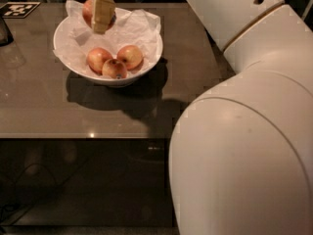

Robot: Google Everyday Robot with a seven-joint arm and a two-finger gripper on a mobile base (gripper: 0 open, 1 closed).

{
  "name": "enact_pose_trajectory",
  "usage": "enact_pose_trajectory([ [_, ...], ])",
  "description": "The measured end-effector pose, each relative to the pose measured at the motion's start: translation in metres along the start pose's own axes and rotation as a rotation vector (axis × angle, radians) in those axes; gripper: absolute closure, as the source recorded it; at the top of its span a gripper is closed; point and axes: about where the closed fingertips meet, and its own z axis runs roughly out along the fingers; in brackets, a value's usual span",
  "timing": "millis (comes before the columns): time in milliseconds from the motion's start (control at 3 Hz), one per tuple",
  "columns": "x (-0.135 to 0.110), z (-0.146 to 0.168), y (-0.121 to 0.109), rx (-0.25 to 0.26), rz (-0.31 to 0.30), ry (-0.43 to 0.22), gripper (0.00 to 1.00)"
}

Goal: Pick apple from white bowl

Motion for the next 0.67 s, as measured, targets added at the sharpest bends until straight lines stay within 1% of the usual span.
enact_pose_trajectory([
  [333, -0.0261, -0.0275, 0.0095, 0.034, -0.057, 0.001, 1.00],
  [667, -0.0272, -0.0316, 0.0099, 0.040, -0.058, 0.000, 1.00],
])
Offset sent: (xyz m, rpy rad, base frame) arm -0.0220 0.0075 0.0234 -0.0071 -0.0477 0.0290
